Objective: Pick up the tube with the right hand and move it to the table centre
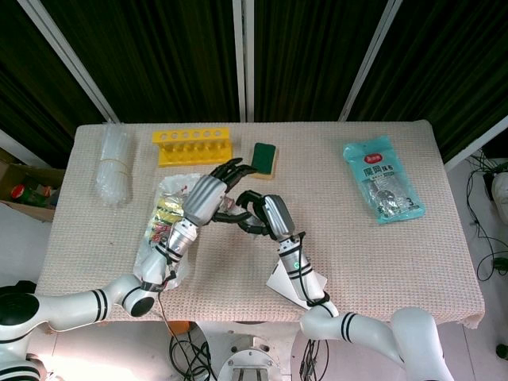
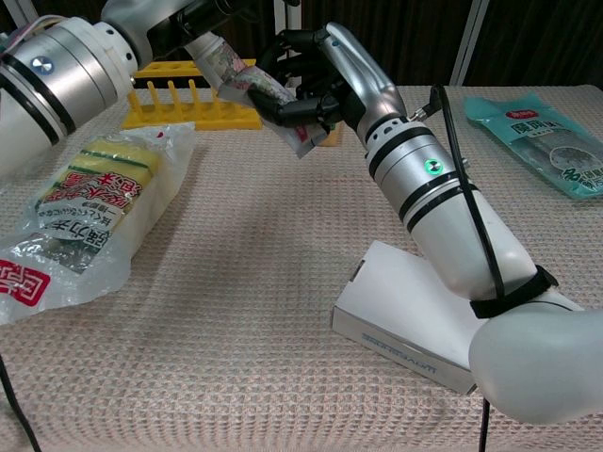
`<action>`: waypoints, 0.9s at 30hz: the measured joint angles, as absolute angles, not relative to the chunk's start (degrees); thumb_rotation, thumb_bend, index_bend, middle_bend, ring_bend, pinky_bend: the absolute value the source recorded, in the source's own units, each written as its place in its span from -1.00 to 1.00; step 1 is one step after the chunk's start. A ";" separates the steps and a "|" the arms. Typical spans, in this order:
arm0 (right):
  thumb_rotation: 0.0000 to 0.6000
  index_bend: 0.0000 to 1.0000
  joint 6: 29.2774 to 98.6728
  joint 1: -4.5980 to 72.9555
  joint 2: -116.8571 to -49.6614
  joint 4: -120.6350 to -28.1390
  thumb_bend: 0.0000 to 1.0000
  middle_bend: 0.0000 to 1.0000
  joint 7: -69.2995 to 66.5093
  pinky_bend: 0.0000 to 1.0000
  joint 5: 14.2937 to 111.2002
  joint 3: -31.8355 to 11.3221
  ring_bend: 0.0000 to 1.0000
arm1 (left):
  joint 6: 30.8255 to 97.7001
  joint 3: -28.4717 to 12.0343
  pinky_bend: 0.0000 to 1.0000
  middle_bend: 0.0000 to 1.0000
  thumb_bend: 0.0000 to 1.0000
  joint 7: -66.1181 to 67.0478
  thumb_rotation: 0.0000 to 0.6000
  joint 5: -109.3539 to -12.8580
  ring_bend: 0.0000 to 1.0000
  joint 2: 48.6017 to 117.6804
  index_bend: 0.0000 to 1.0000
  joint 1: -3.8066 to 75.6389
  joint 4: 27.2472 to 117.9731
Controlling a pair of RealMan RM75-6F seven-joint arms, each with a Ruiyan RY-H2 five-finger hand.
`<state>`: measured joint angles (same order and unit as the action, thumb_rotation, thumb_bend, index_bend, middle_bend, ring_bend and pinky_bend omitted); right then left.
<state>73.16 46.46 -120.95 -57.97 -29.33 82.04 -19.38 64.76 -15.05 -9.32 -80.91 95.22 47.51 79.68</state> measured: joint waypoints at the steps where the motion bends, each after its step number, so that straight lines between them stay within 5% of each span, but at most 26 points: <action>1: 1.00 1.00 73.12 46.49 -120.90 -58.11 -0.08 0.91 -29.25 0.82 82.07 -19.40 0.70 | 64.40 -14.96 -0.63 -0.62 -1.00 -9.45 -1.00 -80.85 -0.82 95.07 -0.64 47.57 79.80; 24: 1.00 1.00 71.60 42.03 -114.72 -54.79 -0.09 0.91 -29.63 0.82 81.90 -15.92 0.70 | 67.60 -20.11 -0.63 -0.65 -1.00 -16.64 -1.00 -74.06 -0.82 85.94 -0.66 42.05 82.70; 25: 1.00 1.00 70.95 41.80 -114.03 -54.60 -0.12 0.91 -29.52 0.80 81.76 -15.63 0.69 | 67.82 -20.11 -0.63 -0.65 -1.00 -16.99 -1.00 -73.90 -0.82 85.30 -0.66 41.48 82.71; 27: 1.00 0.81 69.09 41.34 -112.29 -54.23 -0.42 0.64 -28.56 0.34 81.48 -14.77 0.25 | 68.28 -19.97 -0.63 -0.65 -1.00 -17.78 -1.00 -73.56 -0.82 83.93 -0.66 40.19 82.65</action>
